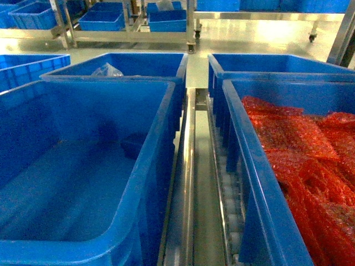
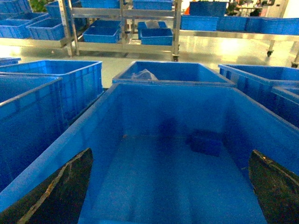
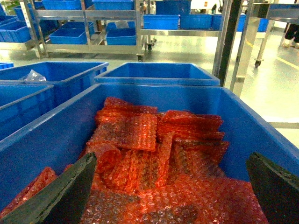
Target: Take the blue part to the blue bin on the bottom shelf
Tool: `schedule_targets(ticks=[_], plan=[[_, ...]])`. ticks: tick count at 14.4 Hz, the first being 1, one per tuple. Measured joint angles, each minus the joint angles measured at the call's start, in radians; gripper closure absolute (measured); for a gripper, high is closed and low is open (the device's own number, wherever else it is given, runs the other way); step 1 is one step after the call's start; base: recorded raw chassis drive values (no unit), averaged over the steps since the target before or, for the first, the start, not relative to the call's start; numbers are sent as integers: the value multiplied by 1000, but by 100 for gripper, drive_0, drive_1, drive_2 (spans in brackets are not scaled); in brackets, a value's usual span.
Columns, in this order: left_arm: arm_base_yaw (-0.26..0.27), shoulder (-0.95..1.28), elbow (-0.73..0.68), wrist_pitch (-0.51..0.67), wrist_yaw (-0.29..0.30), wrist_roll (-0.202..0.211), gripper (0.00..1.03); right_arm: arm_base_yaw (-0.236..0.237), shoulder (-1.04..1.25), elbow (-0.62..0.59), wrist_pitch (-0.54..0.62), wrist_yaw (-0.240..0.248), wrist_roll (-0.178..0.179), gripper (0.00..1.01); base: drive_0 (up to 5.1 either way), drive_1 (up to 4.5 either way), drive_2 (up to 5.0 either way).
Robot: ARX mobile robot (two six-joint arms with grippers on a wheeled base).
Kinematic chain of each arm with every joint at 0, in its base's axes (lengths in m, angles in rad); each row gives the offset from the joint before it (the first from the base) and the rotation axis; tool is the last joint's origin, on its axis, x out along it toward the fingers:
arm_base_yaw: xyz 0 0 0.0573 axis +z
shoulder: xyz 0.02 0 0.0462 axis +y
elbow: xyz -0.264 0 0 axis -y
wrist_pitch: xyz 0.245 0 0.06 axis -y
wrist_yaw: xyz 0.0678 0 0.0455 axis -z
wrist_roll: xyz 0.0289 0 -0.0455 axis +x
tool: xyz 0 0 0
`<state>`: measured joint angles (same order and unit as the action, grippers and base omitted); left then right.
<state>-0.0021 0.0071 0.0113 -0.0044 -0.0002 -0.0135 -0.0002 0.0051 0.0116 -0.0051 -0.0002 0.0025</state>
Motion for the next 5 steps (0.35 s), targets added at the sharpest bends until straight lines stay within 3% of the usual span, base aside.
schedule_targets(ticks=[5], plan=[[0, 0, 0, 0, 0, 0, 5, 0, 0, 0, 0, 0, 0, 3, 0, 0, 0]])
